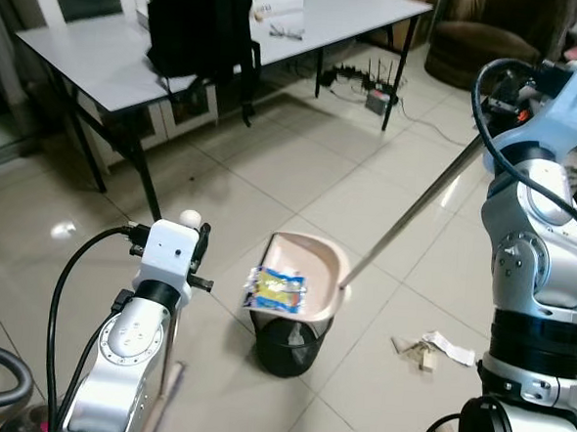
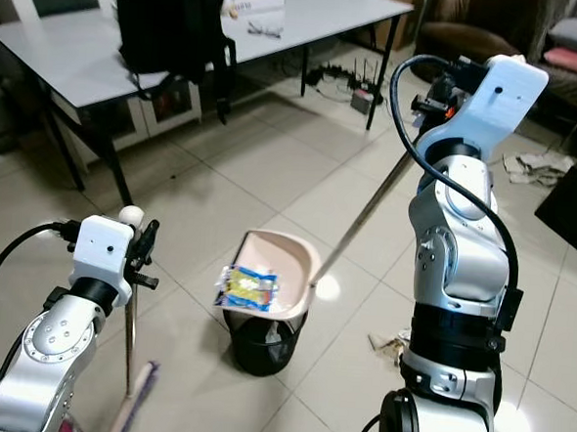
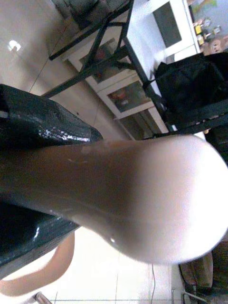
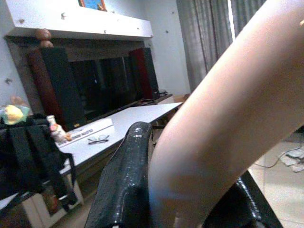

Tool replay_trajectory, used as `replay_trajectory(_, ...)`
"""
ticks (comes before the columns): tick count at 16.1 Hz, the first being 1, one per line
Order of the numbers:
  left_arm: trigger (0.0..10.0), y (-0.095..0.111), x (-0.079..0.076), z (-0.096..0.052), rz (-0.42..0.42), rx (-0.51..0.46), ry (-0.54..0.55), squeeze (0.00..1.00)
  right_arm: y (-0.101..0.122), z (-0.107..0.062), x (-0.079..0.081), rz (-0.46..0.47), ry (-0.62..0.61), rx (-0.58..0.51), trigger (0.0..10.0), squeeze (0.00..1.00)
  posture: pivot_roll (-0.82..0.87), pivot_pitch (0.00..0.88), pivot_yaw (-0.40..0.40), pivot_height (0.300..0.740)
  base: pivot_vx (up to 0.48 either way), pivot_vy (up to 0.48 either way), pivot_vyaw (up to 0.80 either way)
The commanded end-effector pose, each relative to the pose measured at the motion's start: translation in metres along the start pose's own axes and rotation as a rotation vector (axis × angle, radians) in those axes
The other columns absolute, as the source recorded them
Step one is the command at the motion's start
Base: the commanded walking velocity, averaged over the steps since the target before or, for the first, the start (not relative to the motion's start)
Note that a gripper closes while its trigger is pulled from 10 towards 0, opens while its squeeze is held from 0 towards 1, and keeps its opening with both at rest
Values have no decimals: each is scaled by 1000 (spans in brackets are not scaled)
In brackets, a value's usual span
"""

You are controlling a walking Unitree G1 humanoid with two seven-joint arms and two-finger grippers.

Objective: Sweep floor

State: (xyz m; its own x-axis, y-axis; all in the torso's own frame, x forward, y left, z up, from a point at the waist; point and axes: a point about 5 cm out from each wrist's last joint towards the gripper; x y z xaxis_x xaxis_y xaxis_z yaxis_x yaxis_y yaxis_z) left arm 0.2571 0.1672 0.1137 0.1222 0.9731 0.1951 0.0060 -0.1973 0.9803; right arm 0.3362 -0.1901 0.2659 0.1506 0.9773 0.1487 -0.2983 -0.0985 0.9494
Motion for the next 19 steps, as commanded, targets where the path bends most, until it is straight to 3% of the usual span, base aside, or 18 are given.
replay_trajectory(1, 10000, 6, 3, 0, 17, -33, 9, 0, 13, -1, -2, 3, -5, -68, 10000, 0, -74, 0, 14, 740, 0, 0, 0)
replay_trajectory(9, 10000, 6, 4, -1, 26, -30, -1, 0, 13, -6, -4, -34, -8, -112, 10000, 0, -69, 0, 28, 740, 0, 0, 0)
replay_trajectory(15, 10000, 7, 2, 0, 32, -36, -7, 0, 5, -13, 41, -102, 225, -188, 10000, 0, -60, 0, 27, 740, 0, 0, 0)
replay_trajectory(16, 10000, 6, 3, 0, 33, -35, -5, 0, 1, -19, 59, -137, 313, -209, 10000, 0, -59, 0, 25, 740, 0, 0, 0)
replay_trajectory(18, 10000, 6, 3, 0, 33, -33, -3, 0, -4, -27, 72, -179, 389, -222, 10000, 0, -59, 0, 24, 740, 0, 0, 0)
replay_trajectory(19, 10000, 5, 3, 0, 32, -32, -3, 0, -8, -35, 85, -254, 475, -254, 10000, 0, -61, 0, 24, 740, 0, 0, 0)
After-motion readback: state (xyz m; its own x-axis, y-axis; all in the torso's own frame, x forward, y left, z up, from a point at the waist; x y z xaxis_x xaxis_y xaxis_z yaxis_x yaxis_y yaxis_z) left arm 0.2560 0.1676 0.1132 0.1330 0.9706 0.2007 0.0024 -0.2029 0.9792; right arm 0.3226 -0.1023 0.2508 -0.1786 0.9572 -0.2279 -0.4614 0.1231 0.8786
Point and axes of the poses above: a point about 5 cm out from each wrist's last joint towards the gripper, its own z axis pointing out of the wrist towards the gripper, its own y axis along the axis of the wrist's last joint, x = y × z, and after that the axes turned 4 degrees about -z, right-handed
